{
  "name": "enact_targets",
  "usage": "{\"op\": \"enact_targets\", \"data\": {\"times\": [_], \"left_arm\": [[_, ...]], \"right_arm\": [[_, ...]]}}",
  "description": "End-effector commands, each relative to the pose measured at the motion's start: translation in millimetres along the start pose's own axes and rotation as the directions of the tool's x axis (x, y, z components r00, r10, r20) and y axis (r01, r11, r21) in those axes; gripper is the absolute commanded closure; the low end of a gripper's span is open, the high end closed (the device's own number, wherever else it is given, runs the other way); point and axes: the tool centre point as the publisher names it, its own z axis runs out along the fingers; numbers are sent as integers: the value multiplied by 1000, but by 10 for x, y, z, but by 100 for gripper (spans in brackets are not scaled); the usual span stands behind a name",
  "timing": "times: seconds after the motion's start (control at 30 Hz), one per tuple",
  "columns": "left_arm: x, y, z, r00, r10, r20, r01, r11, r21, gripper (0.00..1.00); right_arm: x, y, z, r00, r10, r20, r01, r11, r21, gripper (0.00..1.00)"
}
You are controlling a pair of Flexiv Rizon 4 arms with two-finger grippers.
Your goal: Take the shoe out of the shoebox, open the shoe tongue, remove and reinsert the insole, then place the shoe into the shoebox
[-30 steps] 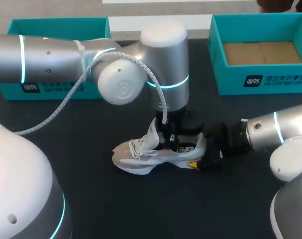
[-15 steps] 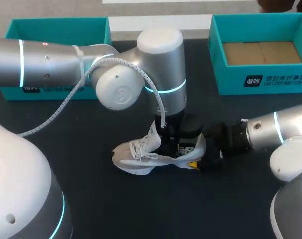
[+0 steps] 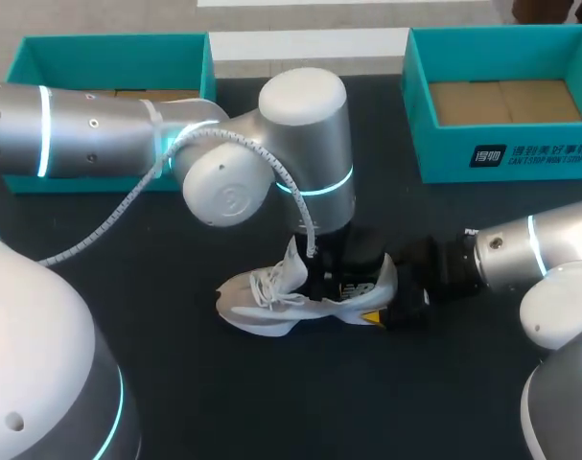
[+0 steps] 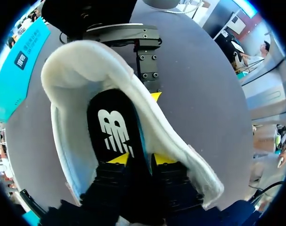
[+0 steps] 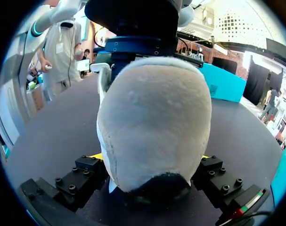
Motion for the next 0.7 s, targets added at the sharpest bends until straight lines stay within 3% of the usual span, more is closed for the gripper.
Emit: {"op": "enact_targets", "data": {"times": [0.03, 0.27, 0.7], "left_arm": [[-2, 14, 138, 1000, 1, 15, -1, 1000, 0, 100], [-56, 114, -101, 1000, -21, 21, 21, 999, 27, 100], [23, 188, -487, 995, -54, -83, 64, 990, 129, 100]], "right_arm": [[-9, 6, -6, 1000, 0, 0, 0, 1000, 3, 100], [-9, 6, -6, 1000, 0, 0, 0, 1000, 3, 100], [-9, 6, -6, 1000, 0, 0, 0, 1000, 3, 100]]}}
